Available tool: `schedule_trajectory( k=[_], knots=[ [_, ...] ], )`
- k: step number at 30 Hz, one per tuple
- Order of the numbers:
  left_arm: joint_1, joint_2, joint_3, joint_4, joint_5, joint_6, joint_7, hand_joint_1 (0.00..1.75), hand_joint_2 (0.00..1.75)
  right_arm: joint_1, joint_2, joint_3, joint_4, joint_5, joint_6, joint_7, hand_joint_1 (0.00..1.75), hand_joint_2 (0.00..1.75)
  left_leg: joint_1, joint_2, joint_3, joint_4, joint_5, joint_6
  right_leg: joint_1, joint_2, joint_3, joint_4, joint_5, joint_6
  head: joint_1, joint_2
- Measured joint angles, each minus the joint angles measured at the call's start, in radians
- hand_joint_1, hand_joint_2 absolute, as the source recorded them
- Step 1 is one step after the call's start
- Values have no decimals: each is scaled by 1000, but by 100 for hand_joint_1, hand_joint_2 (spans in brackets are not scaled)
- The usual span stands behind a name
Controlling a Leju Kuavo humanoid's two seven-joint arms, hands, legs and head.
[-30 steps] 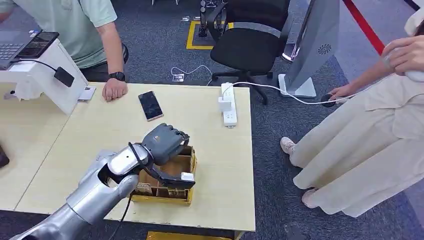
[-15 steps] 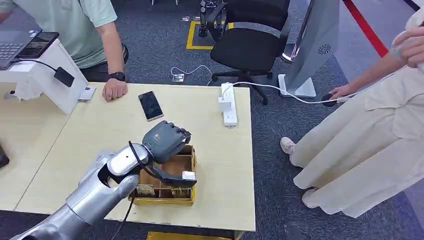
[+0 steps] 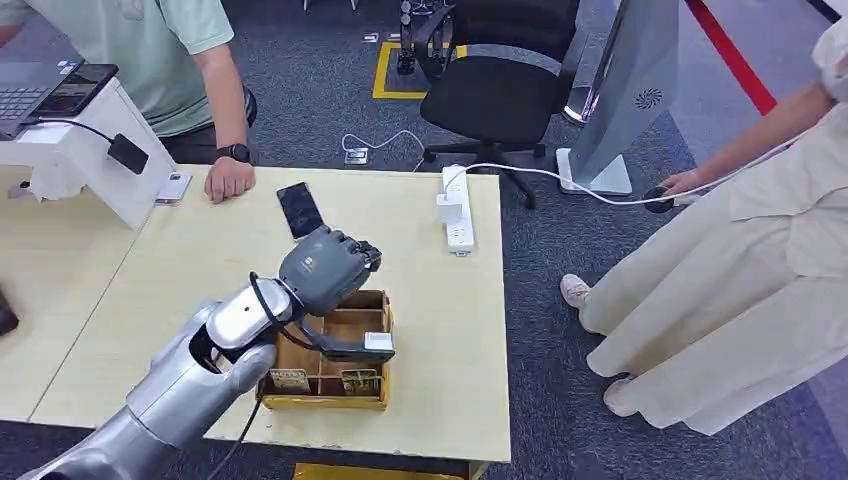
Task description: Pass the card to the sensor for recognition and then transmit it.
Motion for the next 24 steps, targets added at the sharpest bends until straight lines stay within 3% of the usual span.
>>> schedule_trajectory(
  k=[11,24],
  knots=[
    [-19,43,106,-62,-14,2,0,175,175,4,0,-18,-2,0,-2,-2,0,175,0,0,0,0,0,0,0,0,0,0,0,0,0,0],
    [-43,66,153,-78,-20,-5,3,175,175,7,0,-31,-10,11,-1,-5,0,175,0,0,0,0,0,0,0,0,0,0,0,0,0,0]
  ],
)
